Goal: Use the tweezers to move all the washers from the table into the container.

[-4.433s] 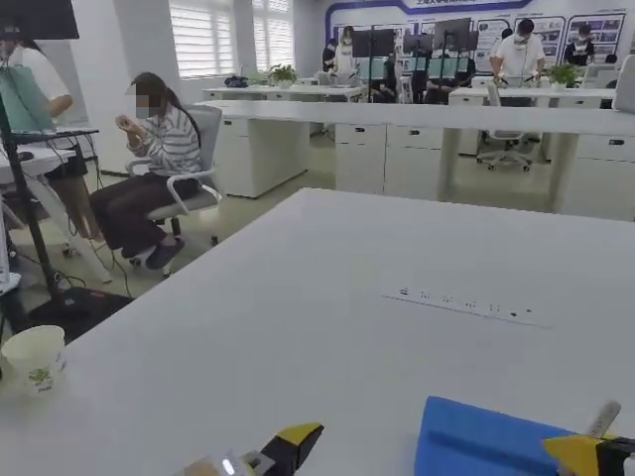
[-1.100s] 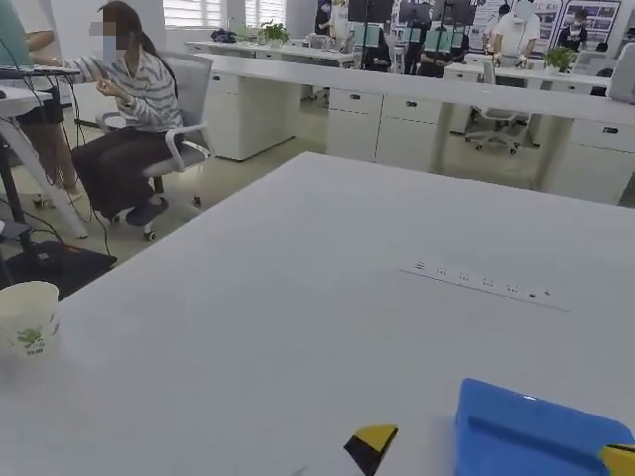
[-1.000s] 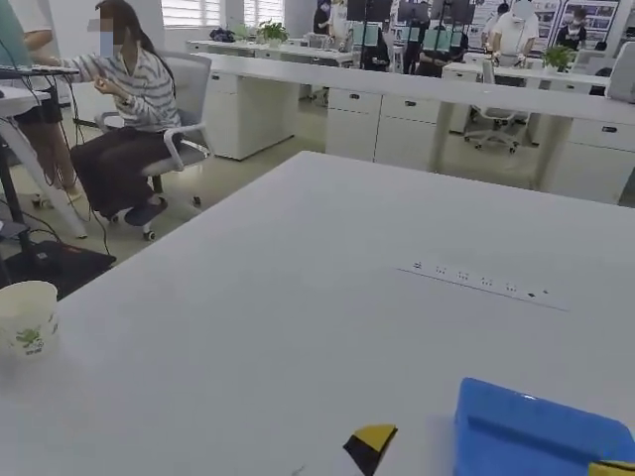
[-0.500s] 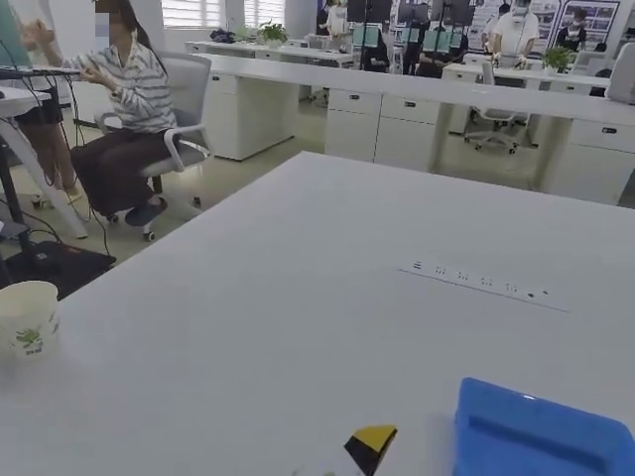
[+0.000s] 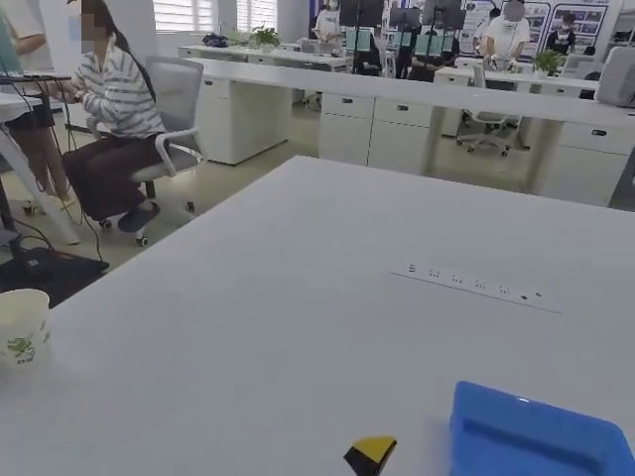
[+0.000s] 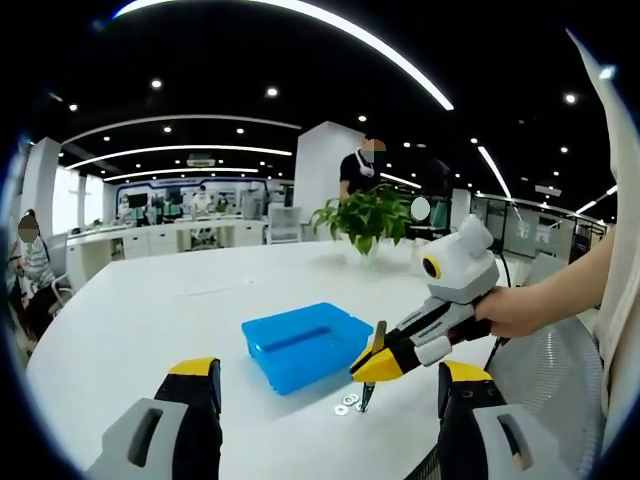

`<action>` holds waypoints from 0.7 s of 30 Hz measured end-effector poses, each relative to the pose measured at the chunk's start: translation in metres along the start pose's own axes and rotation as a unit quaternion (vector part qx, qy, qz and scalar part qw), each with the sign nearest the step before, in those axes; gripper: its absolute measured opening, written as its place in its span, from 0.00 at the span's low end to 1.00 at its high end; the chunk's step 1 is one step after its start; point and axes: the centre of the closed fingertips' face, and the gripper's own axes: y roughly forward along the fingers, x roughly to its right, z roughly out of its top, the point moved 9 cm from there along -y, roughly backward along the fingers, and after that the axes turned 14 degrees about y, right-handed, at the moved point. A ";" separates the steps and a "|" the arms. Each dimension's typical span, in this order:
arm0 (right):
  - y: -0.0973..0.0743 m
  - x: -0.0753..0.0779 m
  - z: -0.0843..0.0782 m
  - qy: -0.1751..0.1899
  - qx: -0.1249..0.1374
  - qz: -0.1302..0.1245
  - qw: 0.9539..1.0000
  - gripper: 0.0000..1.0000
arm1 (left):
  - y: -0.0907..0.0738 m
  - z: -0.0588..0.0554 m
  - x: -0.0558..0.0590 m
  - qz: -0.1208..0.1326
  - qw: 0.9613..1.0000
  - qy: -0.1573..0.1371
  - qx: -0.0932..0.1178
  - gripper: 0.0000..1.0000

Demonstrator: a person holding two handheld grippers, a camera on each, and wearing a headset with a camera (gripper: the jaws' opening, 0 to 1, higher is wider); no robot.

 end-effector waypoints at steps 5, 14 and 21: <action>0.000 -0.004 -0.005 -0.125 -0.034 -0.020 0.991 0.03 | 0.000 0.000 0.000 0.000 1.000 0.002 -0.003 0.91; 0.003 0.001 -0.003 -0.067 -0.015 -0.046 0.997 0.02 | 0.001 -0.001 -0.001 0.002 1.000 0.003 -0.005 0.91; -0.003 0.003 0.014 0.031 0.008 -0.044 0.998 0.02 | -0.001 -0.001 -0.004 0.013 1.000 -0.002 -0.004 0.90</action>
